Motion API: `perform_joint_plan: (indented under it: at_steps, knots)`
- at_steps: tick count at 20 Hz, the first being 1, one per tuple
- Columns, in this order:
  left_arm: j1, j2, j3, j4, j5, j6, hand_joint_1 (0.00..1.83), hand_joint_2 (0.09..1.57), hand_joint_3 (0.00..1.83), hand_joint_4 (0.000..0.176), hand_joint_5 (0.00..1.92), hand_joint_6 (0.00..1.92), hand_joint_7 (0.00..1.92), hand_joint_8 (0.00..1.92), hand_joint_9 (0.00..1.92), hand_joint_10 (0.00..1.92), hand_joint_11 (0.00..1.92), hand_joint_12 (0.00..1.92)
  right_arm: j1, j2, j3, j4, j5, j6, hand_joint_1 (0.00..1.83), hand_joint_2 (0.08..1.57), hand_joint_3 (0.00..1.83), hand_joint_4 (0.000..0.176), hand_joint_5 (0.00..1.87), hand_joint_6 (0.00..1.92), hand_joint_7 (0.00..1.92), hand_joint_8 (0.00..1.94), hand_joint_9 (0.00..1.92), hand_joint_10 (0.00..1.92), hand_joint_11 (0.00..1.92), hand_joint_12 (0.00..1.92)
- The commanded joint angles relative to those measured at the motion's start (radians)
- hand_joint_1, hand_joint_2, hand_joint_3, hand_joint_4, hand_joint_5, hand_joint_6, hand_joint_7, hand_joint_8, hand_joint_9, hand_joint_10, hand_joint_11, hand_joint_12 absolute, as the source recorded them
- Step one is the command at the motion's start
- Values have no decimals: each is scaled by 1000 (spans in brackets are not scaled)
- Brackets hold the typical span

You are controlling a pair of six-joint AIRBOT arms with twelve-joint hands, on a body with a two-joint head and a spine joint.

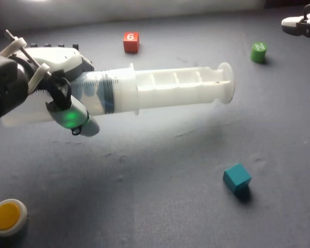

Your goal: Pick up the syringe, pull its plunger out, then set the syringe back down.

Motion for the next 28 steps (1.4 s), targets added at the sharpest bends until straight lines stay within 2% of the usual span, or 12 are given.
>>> perform_joint_plan:
  at_steps: [1, 3, 9, 13, 16, 18, 20, 22, 24, 26, 27, 28]
  knots:
    - [-1, 4, -3, 47, -24, -17, 1108, 1309, 1, 0, 570, 1547, 714, 1503, 603, 1427, 462, 1660, 2, 2, 0, -2, 129, 6, 786, 1133, 4, 0, 195, 1, 257, 2, 262, 1, 0, 779]
    - [21, 5, -10, 50, -24, -26, 1109, 1306, 0, 0, 574, 1551, 719, 1482, 598, 1402, 452, 1630, 0, -4, 0, -2, 133, 6, 813, 1126, 0, 0, 203, 6, 259, 5, 272, 7, 0, 797]
    - [119, 5, -19, 220, -48, -221, 1102, 1316, 1, 0, 566, 1559, 695, 1526, 593, 1438, 455, 1663, -3, -11, 0, 4, 148, 25, 788, 1110, 0, 0, 224, 6, 286, 6, 290, 7, 0, 837]
    - [175, 5, -30, 283, -84, -301, 1095, 1320, 2, 0, 562, 1604, 683, 1498, 581, 1393, 443, 1629, -4, -15, 0, 4, 148, 25, 762, 1131, 3, 0, 220, 3, 273, 1, 279, 1, 0, 793]
    - [214, 1, -42, 322, -133, -369, 1096, 1319, 0, 2, 567, 1591, 682, 1505, 590, 1398, 442, 1639, -3, -16, 0, 4, 150, 25, 769, 1123, 0, 0, 245, 6, 299, 5, 304, 7, 0, 881]
    - [231, -1, -46, 325, -143, -381, 1103, 1313, 0, 0, 579, 1552, 691, 1515, 597, 1438, 458, 1670, -4, -17, 0, 4, 150, 25, 786, 1123, 0, 0, 241, 6, 292, 5, 298, 4, 0, 858]
    - [239, -6, -46, 331, -146, -381, 1094, 1323, 2, 0, 556, 1637, 679, 1485, 587, 1454, 457, 1671, -4, -17, 0, 4, 150, 25, 762, 1130, 2, 0, 237, 2, 285, 1, 294, 1, 0, 844]
    - [249, -12, -46, 345, -147, -400, 1103, 1308, 0, 6, 590, 1561, 692, 1490, 600, 1447, 468, 1676, -4, -18, 0, 4, 150, 25, 779, 1129, 1, 0, 247, 5, 284, 0, 292, 0, 0, 852]
    - [257, -18, -47, 353, -153, -411, 1089, 1329, 4, 0, 545, 1615, 670, 1537, 566, 1461, 435, 1685, -4, -18, 0, 4, 150, 25, 793, 1129, 0, 0, 243, 3, 291, 2, 300, 3, 0, 847]
    - [261, -22, -49, 358, -158, -415, 1073, 1377, 2, 0, 421, 1649, 641, 1675, 396, 1541, 224, 1841, -4, -18, 0, 4, 150, 25, 777, 1130, 1, 0, 241, 1, 285, 0, 292, 0, 0, 835]
    - [264, -23, -50, 361, -158, -415, 829, 1322, 0, 0, 209, 1187, 309, 1378, 215, 1476, 44, 1760, -4, -19, 0, 4, 150, 25, 772, 1133, 2, 0, 250, 5, 288, 1, 296, 2, 0, 835]
    - [265, -24, -50, 361, -158, -415, 748, 1267, 0, 0, 171, 966, 212, 1233, 158, 1393, 8, 1656, -4, -19, 0, 4, 150, 25, 765, 1134, 3, 0, 248, 3, 287, 1, 297, 2, 0, 840]
